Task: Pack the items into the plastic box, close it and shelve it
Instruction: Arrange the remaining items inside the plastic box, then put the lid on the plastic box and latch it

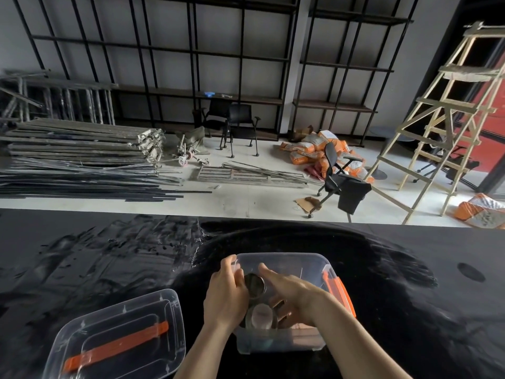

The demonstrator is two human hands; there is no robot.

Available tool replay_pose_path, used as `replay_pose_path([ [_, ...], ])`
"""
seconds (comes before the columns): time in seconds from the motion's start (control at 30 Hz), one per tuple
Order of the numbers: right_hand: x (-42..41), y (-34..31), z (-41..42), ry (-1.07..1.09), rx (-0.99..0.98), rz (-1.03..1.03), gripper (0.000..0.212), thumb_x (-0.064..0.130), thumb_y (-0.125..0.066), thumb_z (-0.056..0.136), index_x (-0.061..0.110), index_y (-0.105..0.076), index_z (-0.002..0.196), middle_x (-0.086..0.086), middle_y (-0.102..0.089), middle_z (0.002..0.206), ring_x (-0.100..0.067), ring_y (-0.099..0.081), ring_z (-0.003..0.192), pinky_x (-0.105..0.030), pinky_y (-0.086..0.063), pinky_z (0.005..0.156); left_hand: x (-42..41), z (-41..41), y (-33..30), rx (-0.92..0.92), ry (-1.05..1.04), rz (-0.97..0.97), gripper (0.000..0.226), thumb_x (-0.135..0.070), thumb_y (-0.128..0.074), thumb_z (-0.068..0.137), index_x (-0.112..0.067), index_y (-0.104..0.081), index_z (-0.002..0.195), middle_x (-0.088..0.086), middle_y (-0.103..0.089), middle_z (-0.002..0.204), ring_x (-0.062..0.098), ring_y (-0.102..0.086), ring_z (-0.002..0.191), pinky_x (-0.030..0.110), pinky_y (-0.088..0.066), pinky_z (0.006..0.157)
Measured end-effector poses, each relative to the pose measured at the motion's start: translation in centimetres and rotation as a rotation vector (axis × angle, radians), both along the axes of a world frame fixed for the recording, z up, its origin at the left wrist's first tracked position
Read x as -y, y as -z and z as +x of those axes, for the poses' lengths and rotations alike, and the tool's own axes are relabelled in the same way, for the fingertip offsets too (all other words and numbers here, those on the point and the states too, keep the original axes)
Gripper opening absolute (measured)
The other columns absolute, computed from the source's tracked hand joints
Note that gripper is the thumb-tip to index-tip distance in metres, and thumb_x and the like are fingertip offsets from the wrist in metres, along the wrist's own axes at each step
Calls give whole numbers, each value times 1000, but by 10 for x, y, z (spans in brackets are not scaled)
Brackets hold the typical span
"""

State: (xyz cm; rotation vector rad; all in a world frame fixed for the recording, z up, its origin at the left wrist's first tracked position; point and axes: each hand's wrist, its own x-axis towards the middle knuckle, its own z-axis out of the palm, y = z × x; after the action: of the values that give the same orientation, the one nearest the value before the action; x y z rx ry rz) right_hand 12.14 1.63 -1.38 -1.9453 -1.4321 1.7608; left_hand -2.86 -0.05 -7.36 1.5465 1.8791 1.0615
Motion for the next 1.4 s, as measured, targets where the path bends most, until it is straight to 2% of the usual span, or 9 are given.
replay_pose_path([
  [0.1, -3, 4, -21, 20, 42, -55, 73, 82, -33, 83, 21, -66, 107, -19, -71, 114, -39, -71, 102, -52, -51, 102, 0, 0, -1, 11, 1, -4, 41, -30, -36, 103, -22, -39, 143, 0, -61, 136, 16, -57, 123, 32, -47, 93],
  [0.37, -1, 3, -24, 17, 47, -41, 74, 78, -29, 88, 18, -68, 110, -16, -72, 116, -38, -71, 105, -49, -53, 102, 0, 0, -2, 17, -4, -9, 41, -31, -37, 103, -23, -40, 142, -1, -61, 135, 15, -58, 121, 31, -48, 91],
  [0.53, 1, 3, -29, 44, 10, -35, 68, 72, -28, 94, 19, -67, 111, -7, -71, 92, -23, -66, 77, -33, -54, 74, 1, 1, -2, 13, -12, -15, 40, -34, -35, 102, -27, -41, 141, -6, -62, 134, 13, -55, 121, 27, -41, 86],
  [0.7, 4, -1, -25, 2, 92, 11, 72, 72, -28, 93, 16, -69, 112, -11, -74, 105, -24, -68, 83, -35, -56, 80, -2, 0, -1, 35, -2, -10, 41, -31, -39, 102, -23, -41, 142, -3, -61, 136, 14, -54, 124, 26, -42, 93],
  [0.8, 4, 0, -19, -15, 405, 367, 70, 67, -30, 94, 15, -68, 121, -10, -72, 112, -30, -67, 103, -45, -51, 99, -2, -1, -10, 106, 21, 39, 51, -37, -42, 101, -17, -37, 147, 1, -55, 143, 15, -50, 131, 25, -40, 102],
  [1.0, 20, -32, -67, 20, 206, 1064, 15, 41, -58, 92, 31, -68, 88, 13, -72, 80, -4, -65, 71, -26, -52, 62, 16, -75, -36, 190, -301, 177, 44, -36, -42, 99, -13, -53, 134, 9, -68, 120, 22, -65, 107, 40, -53, 92],
  [1.13, 35, -25, -142, -161, 20, 935, 24, 44, -58, 92, 27, -71, 103, 11, -75, 95, -5, -68, 86, -28, -52, 76, 45, -152, -32, -40, -553, 37, 43, -29, -45, 94, -9, -54, 132, 11, -65, 128, 28, -59, 116, 45, -48, 98],
  [1.27, 43, 11, -196, -366, 174, 611, 56, 53, -51, 93, 18, -53, 136, -8, -60, 133, -28, -55, 124, -38, -46, 102, 87, -205, -11, -121, -698, -256, 52, -37, -43, 92, -12, -50, 137, 14, -56, 137, 33, -46, 127, 48, -39, 105],
  [1.4, 47, 43, -206, -317, 329, 355, 70, 54, -46, 91, 8, -41, 144, -18, -46, 144, -39, -48, 132, -46, -43, 107, 126, -232, 14, -169, -759, -443, 72, -60, -43, 92, -8, -44, 143, 14, -53, 141, 33, -46, 130, 46, -39, 106],
])
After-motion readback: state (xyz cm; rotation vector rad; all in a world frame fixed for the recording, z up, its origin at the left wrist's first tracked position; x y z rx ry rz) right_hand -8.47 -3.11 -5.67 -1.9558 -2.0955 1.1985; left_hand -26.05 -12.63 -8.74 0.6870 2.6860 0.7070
